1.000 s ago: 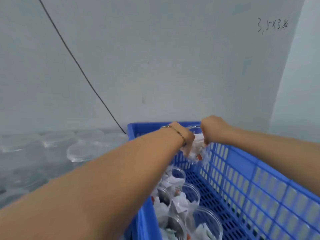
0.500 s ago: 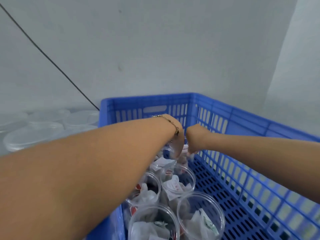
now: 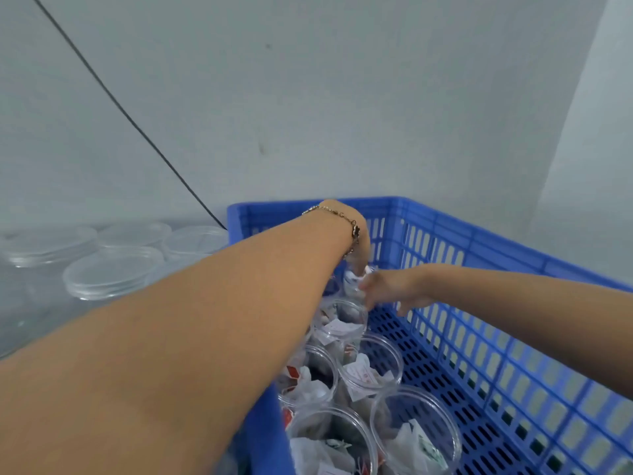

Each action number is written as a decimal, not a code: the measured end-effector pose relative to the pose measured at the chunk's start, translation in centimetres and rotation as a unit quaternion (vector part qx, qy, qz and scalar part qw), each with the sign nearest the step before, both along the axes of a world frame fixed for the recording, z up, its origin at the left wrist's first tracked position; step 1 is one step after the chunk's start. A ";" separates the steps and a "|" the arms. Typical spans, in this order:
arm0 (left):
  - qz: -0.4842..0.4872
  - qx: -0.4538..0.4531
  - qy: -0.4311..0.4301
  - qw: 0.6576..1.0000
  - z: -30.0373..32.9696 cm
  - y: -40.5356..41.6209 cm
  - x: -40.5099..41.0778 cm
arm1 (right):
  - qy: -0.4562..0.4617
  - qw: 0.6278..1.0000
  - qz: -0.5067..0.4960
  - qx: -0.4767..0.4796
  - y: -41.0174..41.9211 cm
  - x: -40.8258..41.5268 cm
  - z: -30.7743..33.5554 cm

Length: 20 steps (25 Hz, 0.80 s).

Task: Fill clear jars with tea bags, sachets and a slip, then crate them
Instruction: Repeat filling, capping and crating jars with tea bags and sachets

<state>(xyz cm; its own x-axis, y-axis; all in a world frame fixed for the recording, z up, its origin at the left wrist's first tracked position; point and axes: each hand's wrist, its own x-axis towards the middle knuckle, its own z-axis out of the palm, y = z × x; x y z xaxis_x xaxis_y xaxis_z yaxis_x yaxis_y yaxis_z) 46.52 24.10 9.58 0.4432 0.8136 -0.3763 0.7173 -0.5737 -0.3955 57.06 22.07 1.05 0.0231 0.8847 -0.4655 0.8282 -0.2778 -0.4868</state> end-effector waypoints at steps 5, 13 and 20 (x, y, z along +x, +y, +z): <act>-0.004 0.054 -0.147 0.988 6.3 -3.1 -7.1 | -0.050 0.978 0.078 0.185 -1.4 -4.0 6.5; 0.144 0.075 -0.217 0.963 10.5 -11.7 -25.8 | 0.153 0.915 0.135 0.347 -7.7 -21.3 14.0; 0.264 0.017 -0.298 0.917 3.7 -14.9 -35.1 | -0.031 0.919 0.201 0.339 -10.7 -28.6 9.5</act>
